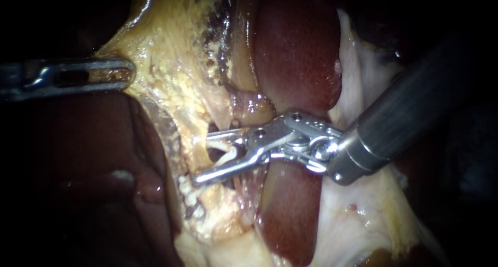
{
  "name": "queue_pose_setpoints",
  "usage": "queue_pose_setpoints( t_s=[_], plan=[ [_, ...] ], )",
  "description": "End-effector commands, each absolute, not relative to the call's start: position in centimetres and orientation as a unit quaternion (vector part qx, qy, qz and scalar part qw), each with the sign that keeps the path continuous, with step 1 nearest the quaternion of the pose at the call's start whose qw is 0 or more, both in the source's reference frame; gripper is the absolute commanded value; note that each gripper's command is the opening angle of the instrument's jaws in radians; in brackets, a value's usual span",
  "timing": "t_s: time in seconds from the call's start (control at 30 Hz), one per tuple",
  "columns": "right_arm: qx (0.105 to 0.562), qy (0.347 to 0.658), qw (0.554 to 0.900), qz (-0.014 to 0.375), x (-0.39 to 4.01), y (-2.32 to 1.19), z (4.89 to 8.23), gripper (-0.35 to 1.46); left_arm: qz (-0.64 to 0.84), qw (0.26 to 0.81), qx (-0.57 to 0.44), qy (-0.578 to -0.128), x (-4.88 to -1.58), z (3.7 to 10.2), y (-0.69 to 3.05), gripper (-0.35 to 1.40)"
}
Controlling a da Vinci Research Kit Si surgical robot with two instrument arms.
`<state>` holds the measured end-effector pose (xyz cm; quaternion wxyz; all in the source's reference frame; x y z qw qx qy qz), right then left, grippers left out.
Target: Clipping third clip left tube
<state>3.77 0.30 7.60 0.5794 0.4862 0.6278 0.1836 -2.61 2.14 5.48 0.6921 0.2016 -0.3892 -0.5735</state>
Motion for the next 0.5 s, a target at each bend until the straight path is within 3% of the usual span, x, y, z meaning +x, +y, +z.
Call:
queue_pose_setpoints(
  t_s=[0.03, 0.5],
  plan=[
    [0.493, 0.626, 0.575, 0.184, 3.80, 0.27, 7.61, 0.52, -0.574, 0.692, 0.201, -0.389, -2.61, 5.48, 2.15, -0.35],
    [0.569, 0.584, 0.546, 0.191, 4.09, -0.02, 7.65, 0.50, -0.576, 0.692, 0.196, -0.388, -2.56, 5.59, 2.21, -0.35]
  ],
)
